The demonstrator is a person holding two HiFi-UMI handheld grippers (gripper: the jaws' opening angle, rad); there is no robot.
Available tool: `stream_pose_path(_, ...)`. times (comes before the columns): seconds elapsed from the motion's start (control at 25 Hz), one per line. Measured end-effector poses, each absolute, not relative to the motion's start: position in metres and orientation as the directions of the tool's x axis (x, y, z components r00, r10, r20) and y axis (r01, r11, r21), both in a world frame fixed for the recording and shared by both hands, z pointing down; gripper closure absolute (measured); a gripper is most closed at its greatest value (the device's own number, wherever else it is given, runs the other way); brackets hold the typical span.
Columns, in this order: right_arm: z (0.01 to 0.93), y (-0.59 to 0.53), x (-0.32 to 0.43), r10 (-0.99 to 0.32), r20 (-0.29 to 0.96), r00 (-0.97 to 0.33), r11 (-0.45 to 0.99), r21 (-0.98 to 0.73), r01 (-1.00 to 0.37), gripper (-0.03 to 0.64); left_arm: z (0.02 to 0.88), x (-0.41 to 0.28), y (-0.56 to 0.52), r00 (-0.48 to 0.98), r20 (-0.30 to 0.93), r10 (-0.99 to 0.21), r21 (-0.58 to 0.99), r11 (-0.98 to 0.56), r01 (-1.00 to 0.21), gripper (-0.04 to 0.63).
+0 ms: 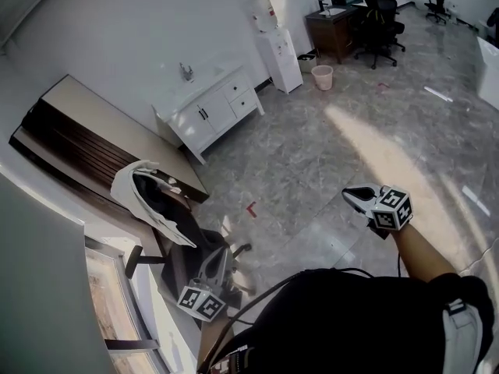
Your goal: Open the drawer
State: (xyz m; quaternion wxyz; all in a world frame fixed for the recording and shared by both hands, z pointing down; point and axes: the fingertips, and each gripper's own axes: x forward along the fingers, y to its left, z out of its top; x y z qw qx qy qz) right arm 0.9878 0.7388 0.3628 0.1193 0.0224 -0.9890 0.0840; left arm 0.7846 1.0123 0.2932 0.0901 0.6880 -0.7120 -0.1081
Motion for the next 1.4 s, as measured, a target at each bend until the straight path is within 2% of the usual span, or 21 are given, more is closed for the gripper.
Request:
stream_pose_path(0.28,0.373,0.709,0.972,-0.114,0.27,-0.956,0.975,-0.155,-0.16,0.621,0.303,0.746,0.961,0.062,-0.047,-0.997,0.299,-0.073,-0.952,0.594)
stream_pose_path(0.68,0.311,0.719,0.862,-0.221,0.247,-0.944,0.968,-0.062,-0.243,0.621,0.281,0.626,0.937,0.195,-0.087,-0.977,0.289,-0.212,-0.933,0.594)
stream_pose_path(1.04,0.31,0.732,0.763,-0.222,0.248,-0.943,0.97,-0.039,-0.239,0.621,0.285,0.552,0.924,0.283,-0.085,-0.955,0.287,-0.295,-0.911,0.594)
stream_pose_path(1.4,0.32,0.697,0.709,-0.169,0.252,-0.953,0.98,-0.062,-0.19,0.621,0.29,0.502,0.898,0.219,-0.07,-0.973,0.297,-0.23,-0.927,0.594)
